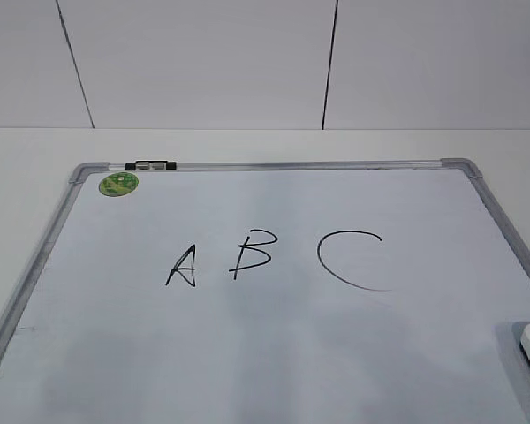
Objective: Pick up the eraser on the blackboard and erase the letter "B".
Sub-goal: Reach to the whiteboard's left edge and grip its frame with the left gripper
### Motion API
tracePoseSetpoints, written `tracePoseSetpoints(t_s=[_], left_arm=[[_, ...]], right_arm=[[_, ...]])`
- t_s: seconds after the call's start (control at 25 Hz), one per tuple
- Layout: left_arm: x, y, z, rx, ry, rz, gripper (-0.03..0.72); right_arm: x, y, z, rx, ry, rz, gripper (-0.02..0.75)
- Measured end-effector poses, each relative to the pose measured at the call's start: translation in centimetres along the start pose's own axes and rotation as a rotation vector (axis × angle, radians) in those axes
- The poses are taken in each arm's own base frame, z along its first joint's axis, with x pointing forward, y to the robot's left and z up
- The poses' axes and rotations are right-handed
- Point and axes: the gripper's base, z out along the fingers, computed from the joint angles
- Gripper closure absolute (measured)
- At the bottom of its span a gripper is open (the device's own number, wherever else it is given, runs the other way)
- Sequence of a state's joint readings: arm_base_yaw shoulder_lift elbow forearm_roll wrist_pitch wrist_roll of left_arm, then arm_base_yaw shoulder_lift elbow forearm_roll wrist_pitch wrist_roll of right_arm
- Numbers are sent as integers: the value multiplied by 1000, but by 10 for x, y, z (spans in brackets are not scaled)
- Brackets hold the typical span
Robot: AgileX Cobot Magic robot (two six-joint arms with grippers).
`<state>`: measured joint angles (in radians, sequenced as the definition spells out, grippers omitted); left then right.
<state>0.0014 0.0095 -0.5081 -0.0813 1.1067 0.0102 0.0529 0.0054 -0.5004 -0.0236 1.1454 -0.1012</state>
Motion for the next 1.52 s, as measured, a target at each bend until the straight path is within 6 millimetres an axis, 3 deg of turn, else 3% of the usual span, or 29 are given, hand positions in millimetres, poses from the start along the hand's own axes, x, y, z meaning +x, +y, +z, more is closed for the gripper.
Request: tracePoseSetpoints(t_s=[0.4,0.56,0.76,0.92,1.12,1.28,1.52], left_arm=[[0,0,0,0,-2,0,188],[-10,-1,-7,1,-25,2,189],[-43,-1,2,1,50,-8,190],[-80,-4,31,37,146,-48,190],[-117,-5,89,75,316,-111,190],[-126,-2,146,76,482,-117,191],[-119,1,209,87,618,-138,191]], right_arm=[[-3,0,-3,1,-7,0,144],[-20,-4,-5,15,29,-9,144],[-52,-9,4,22,121,-21,144],[-75,-10,22,2,226,-20,144],[-86,-11,53,-20,371,-23,144],[-91,-10,67,-26,401,-22,144],[-92,-6,72,-74,409,18,144]])
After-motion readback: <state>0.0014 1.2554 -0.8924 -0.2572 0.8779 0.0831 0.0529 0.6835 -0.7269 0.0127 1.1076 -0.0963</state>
